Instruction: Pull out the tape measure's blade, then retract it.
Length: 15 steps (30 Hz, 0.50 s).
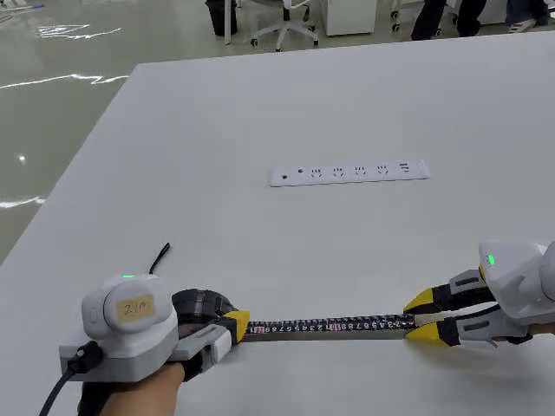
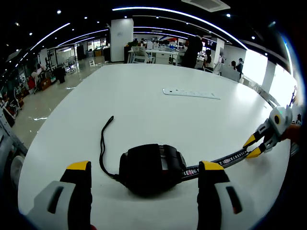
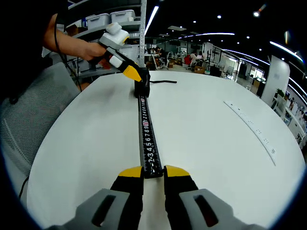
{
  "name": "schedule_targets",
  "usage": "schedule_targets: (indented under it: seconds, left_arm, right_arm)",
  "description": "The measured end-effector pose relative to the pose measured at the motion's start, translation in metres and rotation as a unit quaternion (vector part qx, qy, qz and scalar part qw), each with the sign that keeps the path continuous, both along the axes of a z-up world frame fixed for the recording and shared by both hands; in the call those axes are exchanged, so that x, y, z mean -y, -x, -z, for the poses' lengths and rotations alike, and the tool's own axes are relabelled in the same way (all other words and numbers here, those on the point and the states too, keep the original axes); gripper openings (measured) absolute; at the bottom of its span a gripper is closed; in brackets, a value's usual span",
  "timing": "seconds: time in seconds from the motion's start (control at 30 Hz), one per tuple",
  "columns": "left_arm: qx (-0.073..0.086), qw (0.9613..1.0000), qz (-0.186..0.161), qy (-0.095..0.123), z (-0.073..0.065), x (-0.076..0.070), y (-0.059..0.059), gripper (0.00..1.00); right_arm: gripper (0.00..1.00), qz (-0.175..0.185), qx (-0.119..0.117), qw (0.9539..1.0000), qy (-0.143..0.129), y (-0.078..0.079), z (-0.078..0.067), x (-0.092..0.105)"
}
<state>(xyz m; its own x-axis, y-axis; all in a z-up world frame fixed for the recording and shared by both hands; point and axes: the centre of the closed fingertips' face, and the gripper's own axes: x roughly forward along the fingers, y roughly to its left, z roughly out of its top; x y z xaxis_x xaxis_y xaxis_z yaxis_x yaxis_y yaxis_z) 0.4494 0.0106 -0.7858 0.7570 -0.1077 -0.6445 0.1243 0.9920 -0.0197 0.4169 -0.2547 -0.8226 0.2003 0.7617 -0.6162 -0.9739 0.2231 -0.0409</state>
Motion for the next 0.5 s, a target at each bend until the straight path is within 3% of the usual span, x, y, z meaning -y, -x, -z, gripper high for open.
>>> schedule_targets:
  seconds: [0.5]
  left_arm:
    - [0.004, 0.9995, -0.03, -0.007, 0.0036, -0.0023, -0.0041, 0.84]
  right_arm:
    - [0.15, -0.007, 0.002, 1.0, -0.002, -0.0027, 0.0024, -0.0018]
